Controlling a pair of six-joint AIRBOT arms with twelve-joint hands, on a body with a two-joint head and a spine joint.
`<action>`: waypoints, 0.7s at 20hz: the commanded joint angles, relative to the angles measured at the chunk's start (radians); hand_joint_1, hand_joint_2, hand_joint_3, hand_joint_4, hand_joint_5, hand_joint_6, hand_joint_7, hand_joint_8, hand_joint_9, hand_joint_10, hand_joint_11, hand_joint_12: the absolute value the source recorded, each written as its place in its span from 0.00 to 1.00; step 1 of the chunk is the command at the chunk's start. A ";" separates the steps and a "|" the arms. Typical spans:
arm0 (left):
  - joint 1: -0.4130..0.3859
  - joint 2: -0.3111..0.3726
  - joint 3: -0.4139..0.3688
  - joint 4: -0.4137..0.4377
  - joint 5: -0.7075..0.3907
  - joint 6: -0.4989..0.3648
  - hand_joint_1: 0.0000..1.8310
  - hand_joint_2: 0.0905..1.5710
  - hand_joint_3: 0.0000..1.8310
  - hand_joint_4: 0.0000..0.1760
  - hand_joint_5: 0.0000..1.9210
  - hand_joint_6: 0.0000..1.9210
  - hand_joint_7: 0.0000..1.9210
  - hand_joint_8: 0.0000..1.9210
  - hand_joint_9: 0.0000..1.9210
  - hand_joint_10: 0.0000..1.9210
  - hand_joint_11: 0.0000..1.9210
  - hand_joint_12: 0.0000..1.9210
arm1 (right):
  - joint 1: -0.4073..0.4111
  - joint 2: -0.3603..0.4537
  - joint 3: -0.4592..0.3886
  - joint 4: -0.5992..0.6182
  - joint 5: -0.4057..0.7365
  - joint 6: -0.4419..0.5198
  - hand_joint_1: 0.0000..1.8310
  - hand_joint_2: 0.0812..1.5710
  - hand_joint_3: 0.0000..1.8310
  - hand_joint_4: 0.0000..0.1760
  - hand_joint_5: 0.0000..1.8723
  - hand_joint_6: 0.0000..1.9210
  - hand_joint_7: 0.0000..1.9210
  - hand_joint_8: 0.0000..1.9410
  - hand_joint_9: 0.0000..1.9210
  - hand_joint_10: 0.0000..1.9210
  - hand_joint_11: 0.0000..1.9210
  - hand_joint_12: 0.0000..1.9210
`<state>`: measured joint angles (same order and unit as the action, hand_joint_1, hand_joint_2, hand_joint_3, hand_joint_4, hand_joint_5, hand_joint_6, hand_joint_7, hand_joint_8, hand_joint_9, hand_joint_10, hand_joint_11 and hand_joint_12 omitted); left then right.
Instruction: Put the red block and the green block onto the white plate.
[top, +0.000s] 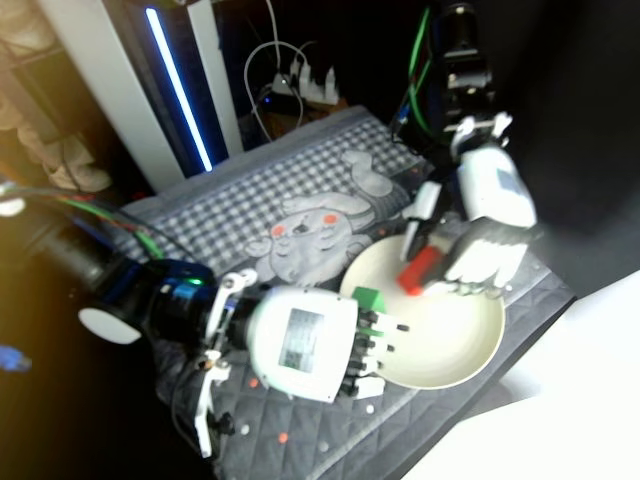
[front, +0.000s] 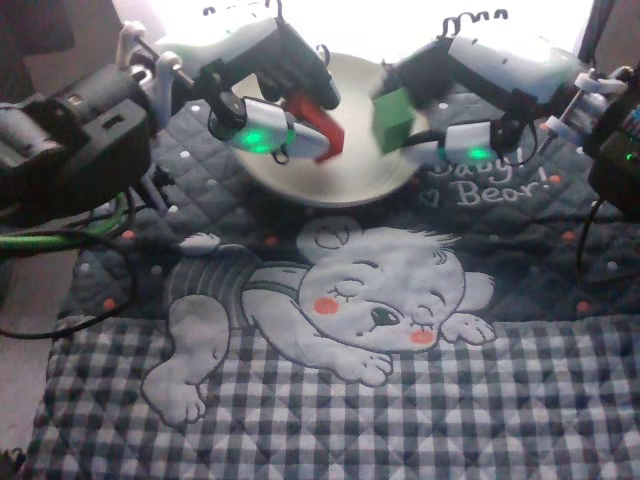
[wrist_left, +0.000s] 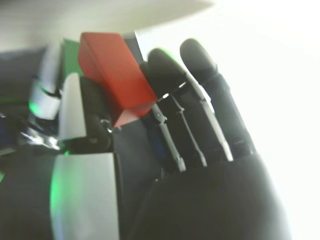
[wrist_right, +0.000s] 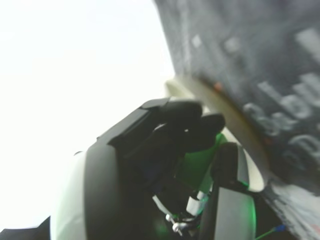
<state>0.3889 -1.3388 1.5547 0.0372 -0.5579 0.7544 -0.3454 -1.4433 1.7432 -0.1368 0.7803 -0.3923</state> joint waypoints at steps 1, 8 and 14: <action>-0.003 0.027 -0.006 -0.021 -0.155 0.016 0.52 0.50 0.00 0.09 0.22 0.00 0.27 0.00 0.31 0.01 0.13 0.58 | 0.008 0.020 -0.012 0.014 0.159 0.009 0.37 0.50 0.00 0.99 0.00 0.00 0.05 0.00 0.02 0.00 0.00 0.07; 0.200 0.408 -0.422 -0.026 -0.521 0.055 0.50 0.51 0.00 0.33 0.14 0.00 0.14 0.00 0.22 0.00 0.03 0.68 | -0.059 0.354 -0.332 -0.044 0.375 -0.008 0.37 0.49 0.00 0.61 0.03 0.00 0.05 0.00 0.04 0.01 0.00 0.20; 0.559 0.598 -0.641 -0.134 -0.822 0.052 0.45 0.50 0.00 0.12 0.11 0.00 0.14 0.00 0.13 0.02 0.00 0.49 | -0.431 0.517 -0.535 0.078 0.605 -0.026 0.37 0.46 0.00 0.83 0.01 0.00 0.05 0.00 0.02 0.00 0.00 0.00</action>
<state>0.9844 -0.7429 0.9054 -0.0803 -1.2465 0.8051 -0.8005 -0.9367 1.2015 -0.1051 1.2404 -0.4206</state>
